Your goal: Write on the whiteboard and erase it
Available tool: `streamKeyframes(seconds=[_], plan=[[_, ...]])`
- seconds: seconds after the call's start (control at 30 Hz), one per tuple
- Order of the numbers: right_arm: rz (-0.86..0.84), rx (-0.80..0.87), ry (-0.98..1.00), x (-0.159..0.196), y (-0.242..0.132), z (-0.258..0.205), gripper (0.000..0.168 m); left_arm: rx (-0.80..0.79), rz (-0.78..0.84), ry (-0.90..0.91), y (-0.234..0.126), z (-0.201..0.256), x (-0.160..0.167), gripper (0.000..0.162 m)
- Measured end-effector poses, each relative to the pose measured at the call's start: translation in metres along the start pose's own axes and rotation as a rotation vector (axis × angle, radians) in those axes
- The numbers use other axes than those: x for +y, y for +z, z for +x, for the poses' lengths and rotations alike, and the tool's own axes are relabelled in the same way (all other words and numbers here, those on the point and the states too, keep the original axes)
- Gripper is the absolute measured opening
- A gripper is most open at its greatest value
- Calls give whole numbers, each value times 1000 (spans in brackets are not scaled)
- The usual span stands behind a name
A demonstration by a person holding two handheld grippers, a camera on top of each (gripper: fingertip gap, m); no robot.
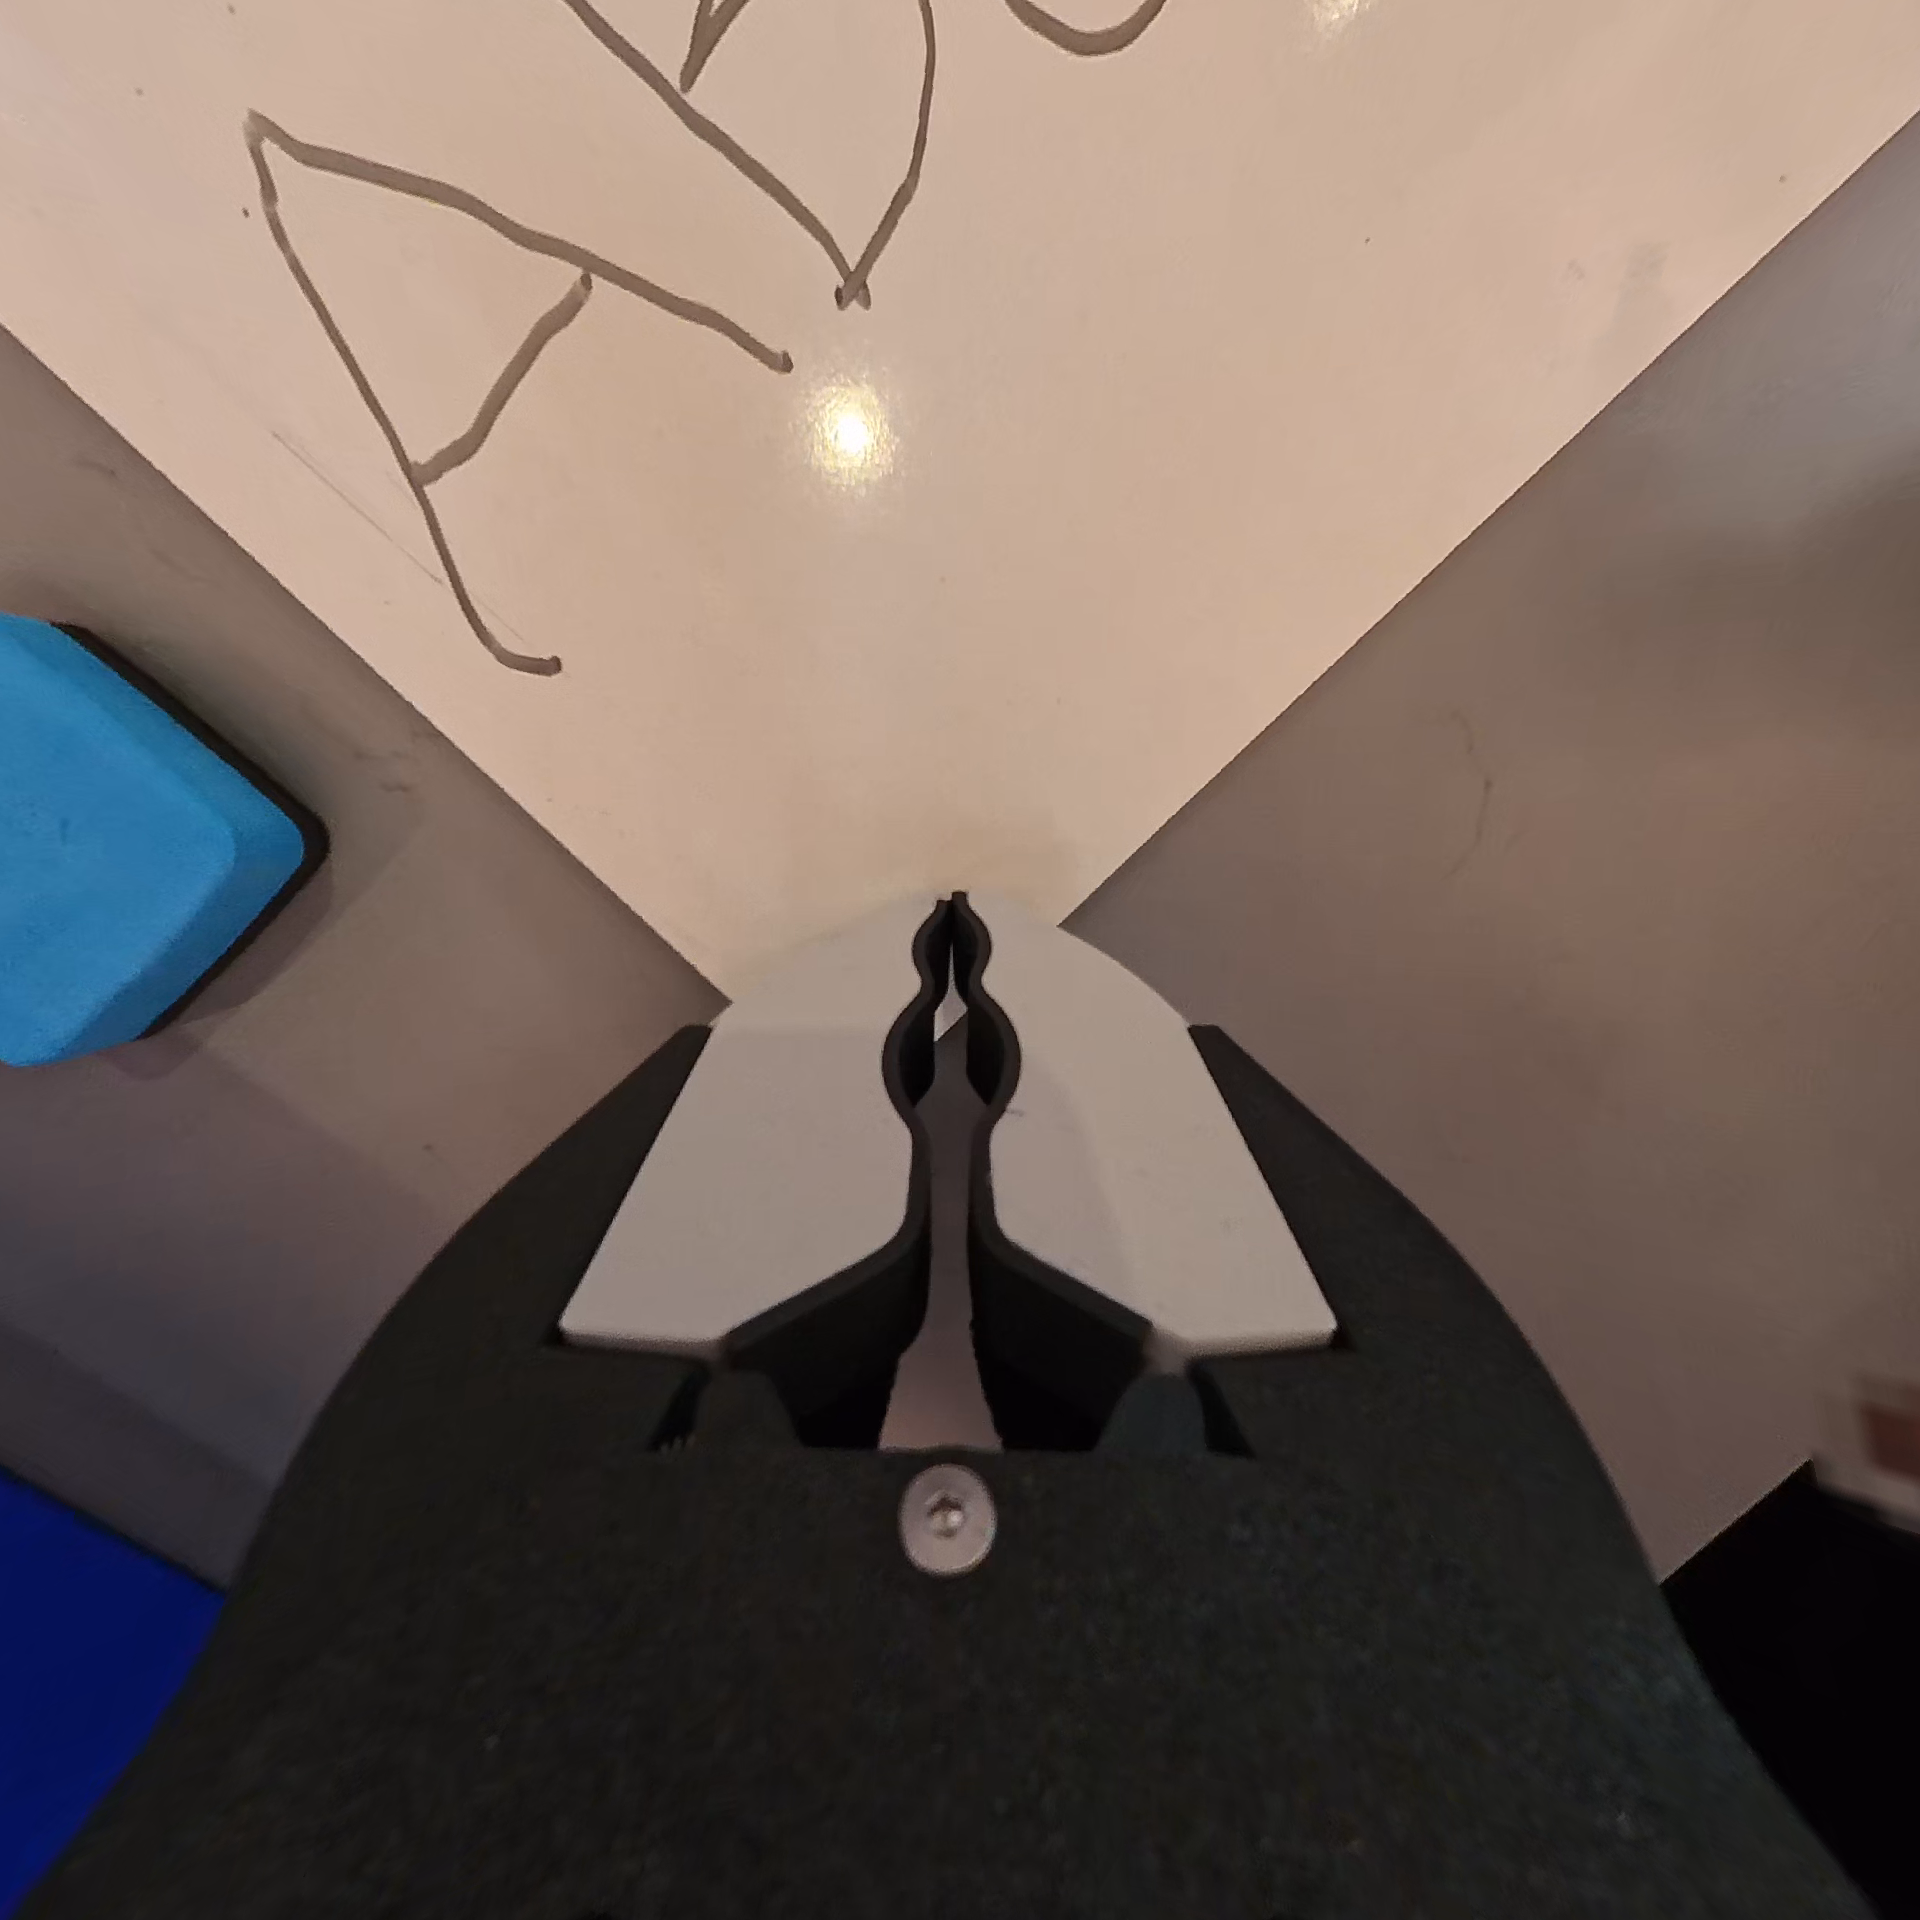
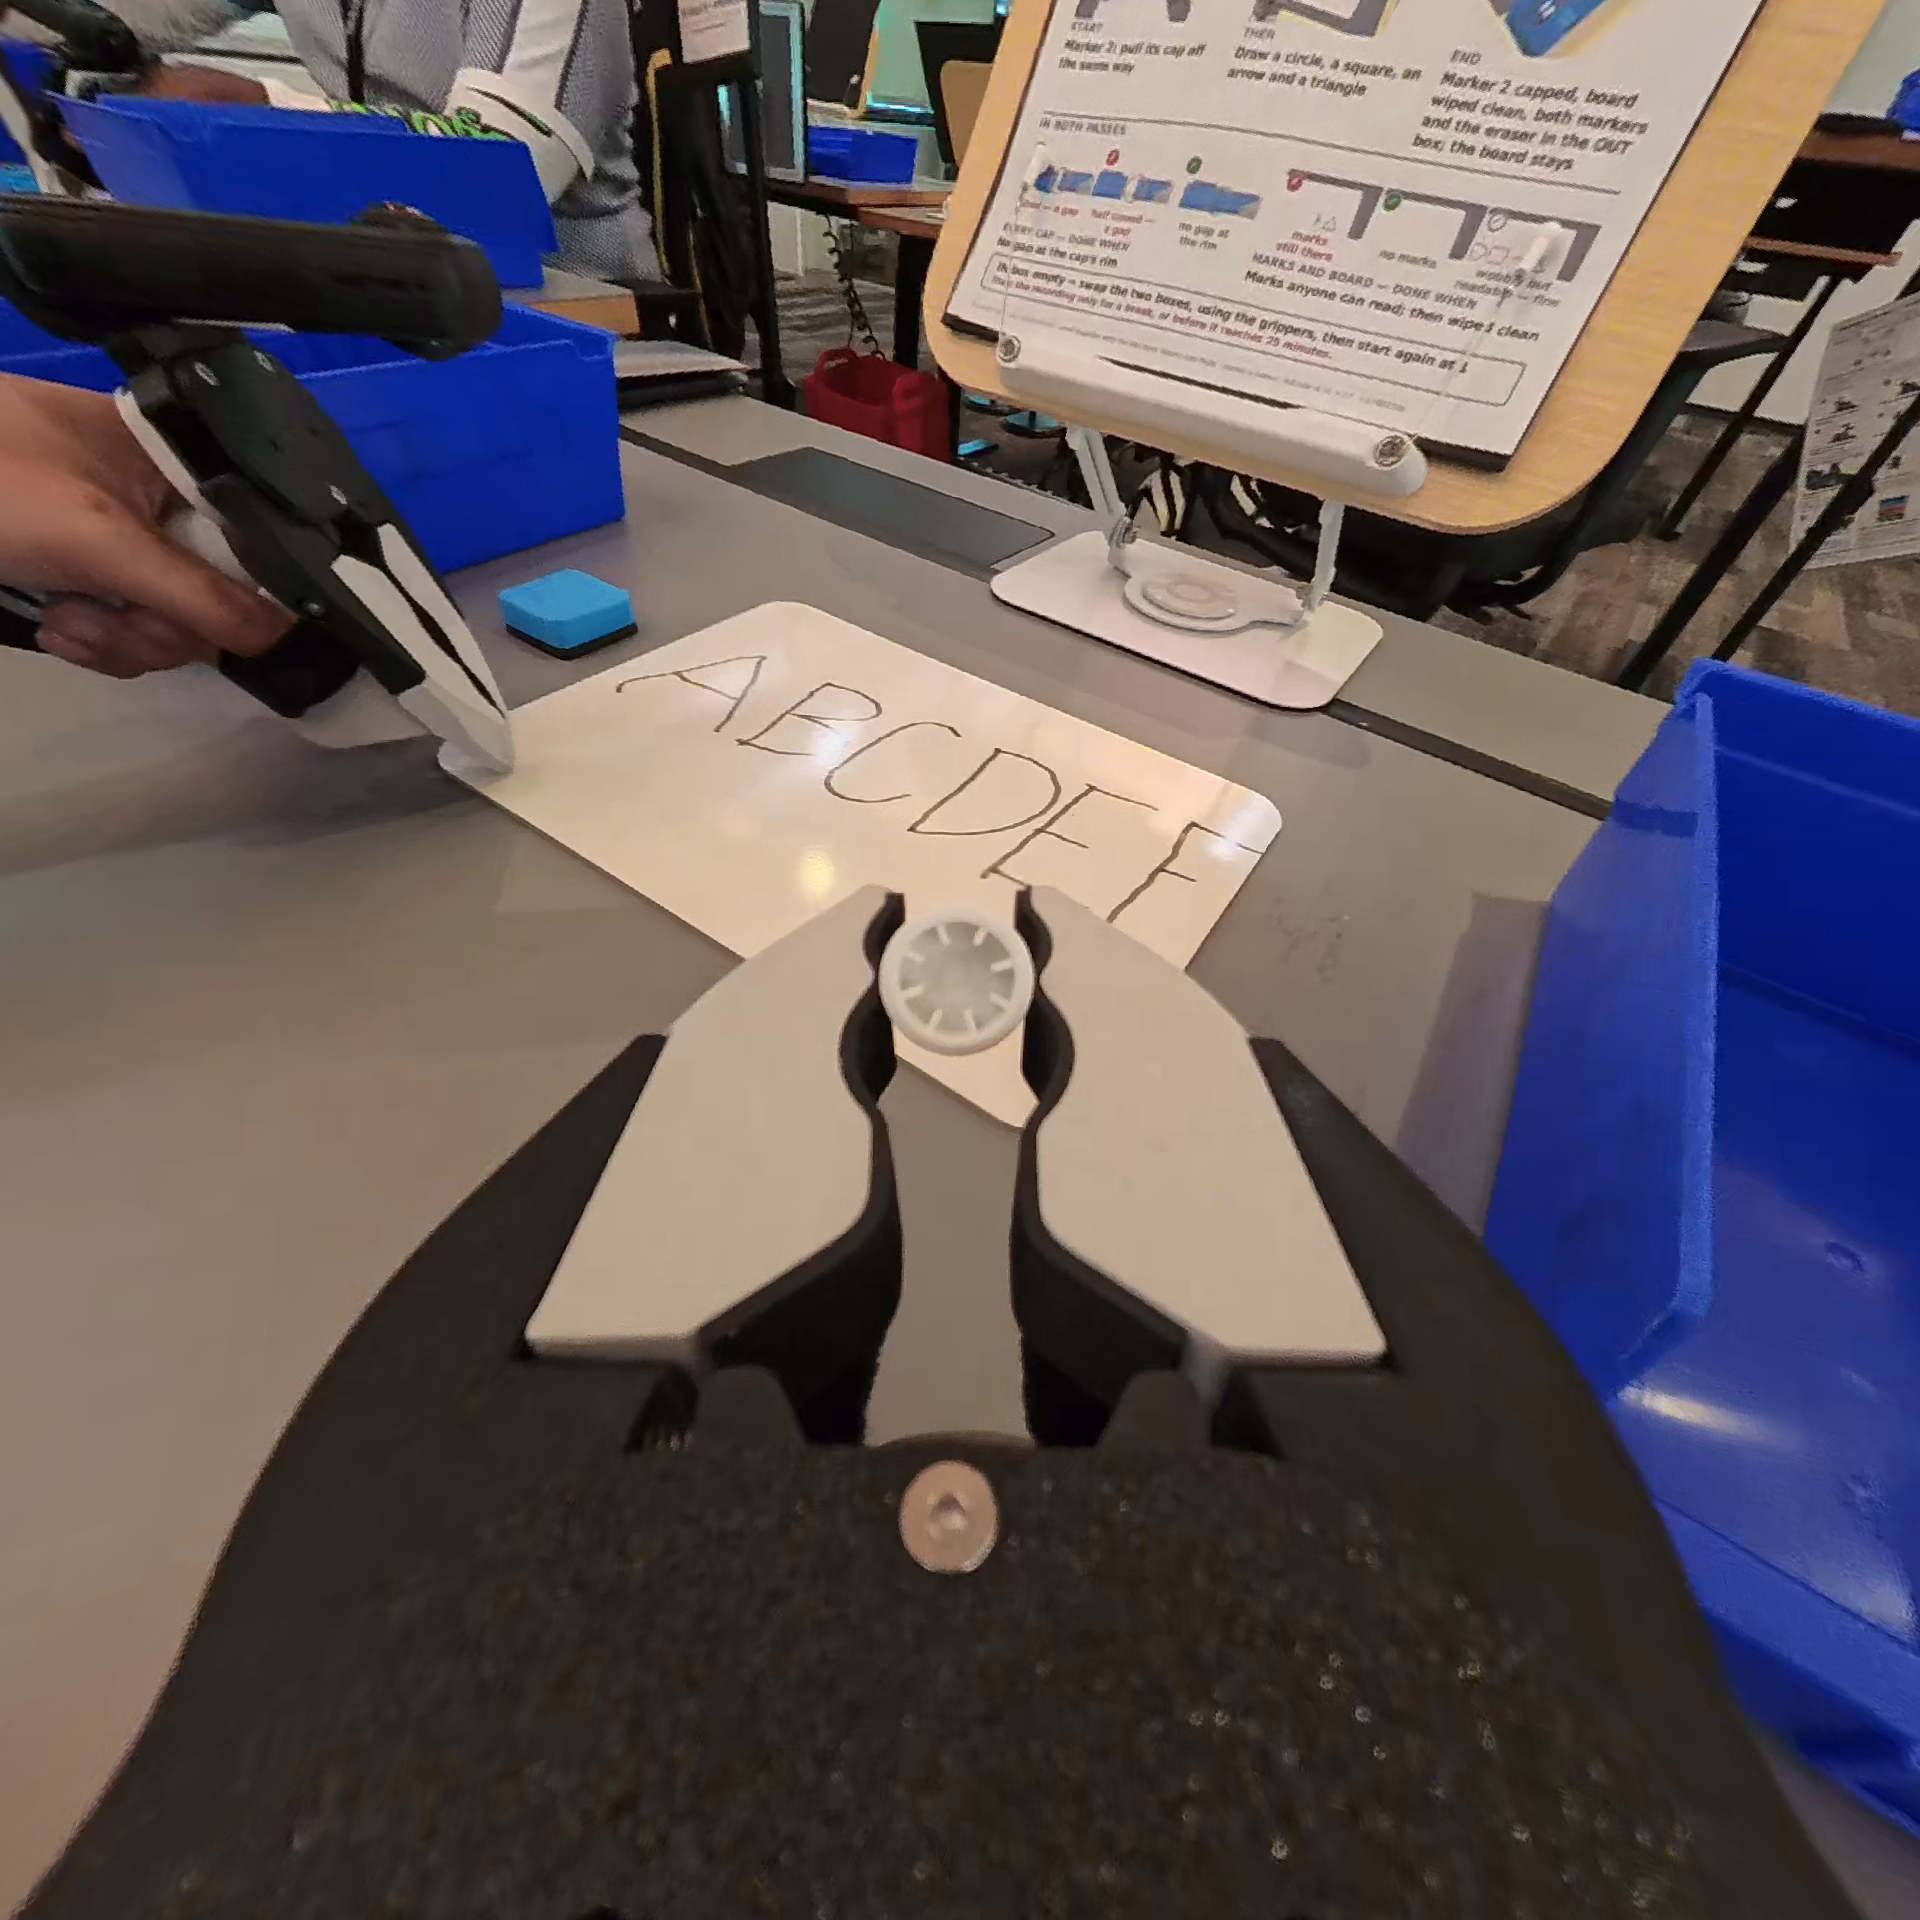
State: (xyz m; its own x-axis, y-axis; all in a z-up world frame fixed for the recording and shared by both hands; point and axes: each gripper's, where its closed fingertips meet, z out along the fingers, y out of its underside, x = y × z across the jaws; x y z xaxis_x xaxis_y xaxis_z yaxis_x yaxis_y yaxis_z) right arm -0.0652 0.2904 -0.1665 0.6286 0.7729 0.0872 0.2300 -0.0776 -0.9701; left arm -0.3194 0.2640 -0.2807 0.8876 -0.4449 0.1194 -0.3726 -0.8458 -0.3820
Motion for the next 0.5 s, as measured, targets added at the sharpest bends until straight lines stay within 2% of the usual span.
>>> streamKeyframes(seconds=[0.5], plan=[[-9,-33,34,3,1,-1,20,5,9,-11,0,0,-1,0]])
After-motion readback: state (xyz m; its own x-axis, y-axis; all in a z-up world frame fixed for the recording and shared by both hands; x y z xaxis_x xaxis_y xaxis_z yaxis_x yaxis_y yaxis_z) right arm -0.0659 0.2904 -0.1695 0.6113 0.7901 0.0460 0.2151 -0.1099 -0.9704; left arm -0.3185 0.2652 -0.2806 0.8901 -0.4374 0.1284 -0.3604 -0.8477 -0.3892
